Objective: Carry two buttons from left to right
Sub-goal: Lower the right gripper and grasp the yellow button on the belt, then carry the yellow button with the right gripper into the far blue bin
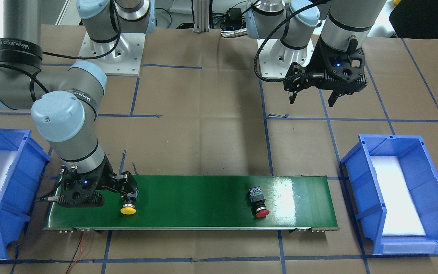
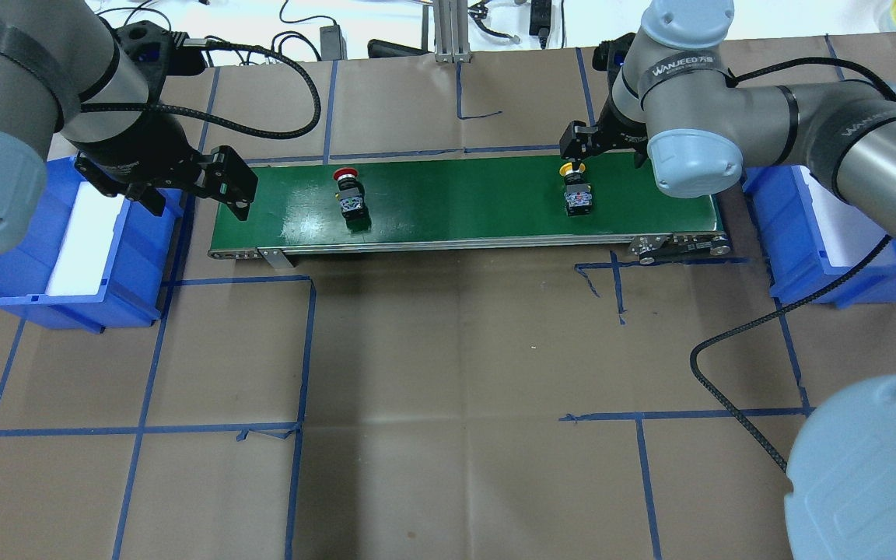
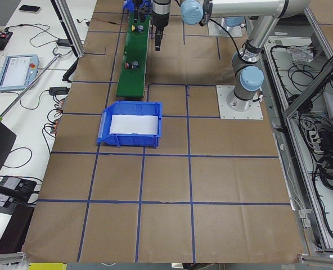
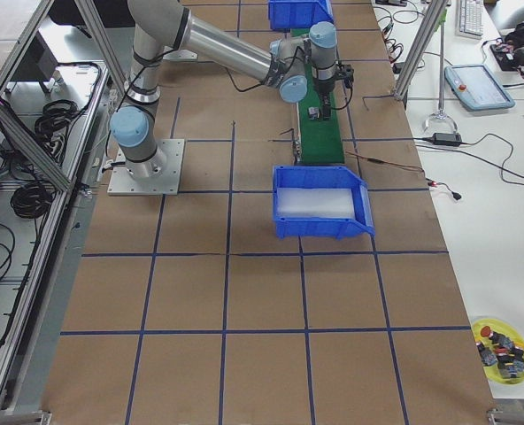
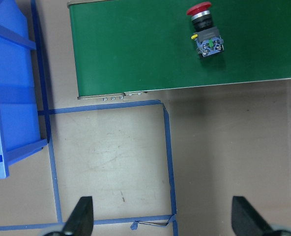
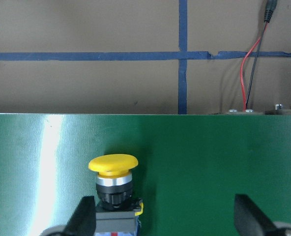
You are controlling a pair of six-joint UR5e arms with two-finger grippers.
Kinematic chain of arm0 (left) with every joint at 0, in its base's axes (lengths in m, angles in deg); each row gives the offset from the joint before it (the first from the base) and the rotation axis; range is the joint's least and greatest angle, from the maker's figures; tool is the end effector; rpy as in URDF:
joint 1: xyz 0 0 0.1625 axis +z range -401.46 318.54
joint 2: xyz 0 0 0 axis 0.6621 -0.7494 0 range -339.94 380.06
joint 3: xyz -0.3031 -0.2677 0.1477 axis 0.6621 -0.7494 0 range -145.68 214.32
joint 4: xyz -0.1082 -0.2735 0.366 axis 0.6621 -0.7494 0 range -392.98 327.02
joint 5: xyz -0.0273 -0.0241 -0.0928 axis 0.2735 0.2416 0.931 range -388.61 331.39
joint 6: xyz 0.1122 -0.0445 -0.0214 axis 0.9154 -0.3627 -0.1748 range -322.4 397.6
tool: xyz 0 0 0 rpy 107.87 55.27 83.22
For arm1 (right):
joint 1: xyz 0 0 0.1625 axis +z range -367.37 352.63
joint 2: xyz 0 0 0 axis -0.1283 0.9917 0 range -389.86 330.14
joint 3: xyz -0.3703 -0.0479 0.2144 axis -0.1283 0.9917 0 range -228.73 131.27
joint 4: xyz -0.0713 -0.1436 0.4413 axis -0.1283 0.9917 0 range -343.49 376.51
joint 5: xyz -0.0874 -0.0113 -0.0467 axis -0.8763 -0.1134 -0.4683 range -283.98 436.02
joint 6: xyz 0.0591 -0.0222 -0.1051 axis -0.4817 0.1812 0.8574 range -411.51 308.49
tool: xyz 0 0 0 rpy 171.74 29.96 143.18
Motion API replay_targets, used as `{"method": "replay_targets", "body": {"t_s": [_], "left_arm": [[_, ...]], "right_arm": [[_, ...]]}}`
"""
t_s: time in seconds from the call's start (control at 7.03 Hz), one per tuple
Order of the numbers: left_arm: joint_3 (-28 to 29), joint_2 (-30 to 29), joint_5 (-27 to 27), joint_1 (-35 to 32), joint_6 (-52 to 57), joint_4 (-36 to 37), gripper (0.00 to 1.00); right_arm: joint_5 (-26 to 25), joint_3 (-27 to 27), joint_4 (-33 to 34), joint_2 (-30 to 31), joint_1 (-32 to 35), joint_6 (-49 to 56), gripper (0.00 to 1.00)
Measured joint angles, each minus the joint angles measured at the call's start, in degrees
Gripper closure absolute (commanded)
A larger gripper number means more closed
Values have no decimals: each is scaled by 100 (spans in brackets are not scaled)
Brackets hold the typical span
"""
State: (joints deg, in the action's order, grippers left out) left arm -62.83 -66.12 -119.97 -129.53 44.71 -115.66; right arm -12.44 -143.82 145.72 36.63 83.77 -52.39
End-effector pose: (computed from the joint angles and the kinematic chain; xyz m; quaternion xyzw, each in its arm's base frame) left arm -0.1124 -0.5328 0.4505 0.0448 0.9983 -0.0338 0.0146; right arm 0.1502 -0.6846 0.2396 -0.0035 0.9956 -0.0921 0.0150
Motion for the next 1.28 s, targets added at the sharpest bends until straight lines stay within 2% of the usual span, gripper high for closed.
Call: {"method": "replay_targets", "body": {"t_s": [0.43,0.57,0.71,0.85,1.28], "left_arm": [[3,-2,13,0,0,6,0],[3,1,20,0,0,7,0],[3,3,28,0,0,7,0],[3,4,35,0,0,7,0],[3,5,49,0,0,7,0]], "right_arm": [[2,-24,-7,-173,5,1,2],[-4,-38,-5,-279,6,5,23],[-15,-40,-15,-390,4,11,69],[-35,-28,-111,-460,1,24,91],[-78,204,-769,-382,-81,73,90]]}}
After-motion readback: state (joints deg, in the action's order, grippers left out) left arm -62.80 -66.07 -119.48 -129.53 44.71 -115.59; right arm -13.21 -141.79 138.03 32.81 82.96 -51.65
